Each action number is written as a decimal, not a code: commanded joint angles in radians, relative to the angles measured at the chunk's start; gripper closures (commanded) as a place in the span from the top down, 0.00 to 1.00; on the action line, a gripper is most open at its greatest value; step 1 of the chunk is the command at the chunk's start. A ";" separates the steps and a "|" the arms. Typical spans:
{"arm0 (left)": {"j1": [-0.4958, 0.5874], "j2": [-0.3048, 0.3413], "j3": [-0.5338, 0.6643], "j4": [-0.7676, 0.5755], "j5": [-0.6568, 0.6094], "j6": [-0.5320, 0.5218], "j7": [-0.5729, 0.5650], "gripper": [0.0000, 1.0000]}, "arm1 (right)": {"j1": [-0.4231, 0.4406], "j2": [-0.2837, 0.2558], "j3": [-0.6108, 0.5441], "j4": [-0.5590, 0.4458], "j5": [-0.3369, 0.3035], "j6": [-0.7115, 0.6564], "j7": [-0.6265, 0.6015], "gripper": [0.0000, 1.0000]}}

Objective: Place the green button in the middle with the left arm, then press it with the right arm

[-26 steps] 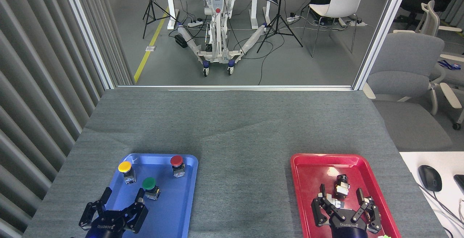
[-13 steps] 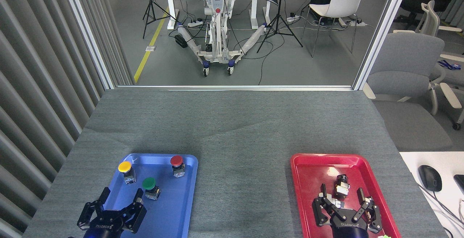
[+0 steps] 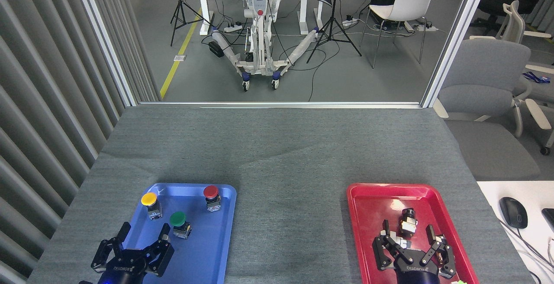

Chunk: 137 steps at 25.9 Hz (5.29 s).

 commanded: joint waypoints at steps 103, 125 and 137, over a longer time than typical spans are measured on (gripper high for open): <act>-0.530 -0.301 -0.433 0.787 -0.292 -0.253 0.179 0.00 | -0.030 0.000 0.001 0.002 -0.002 -0.002 0.022 1.00; -0.523 -0.297 -0.508 0.797 -0.296 -0.164 0.272 0.00 | -0.033 -0.003 -0.001 0.002 -0.003 -0.003 0.023 1.00; -0.510 -0.297 -0.507 0.785 -0.290 -0.195 0.273 0.99 | -0.033 -0.001 -0.001 0.002 -0.003 -0.002 0.023 1.00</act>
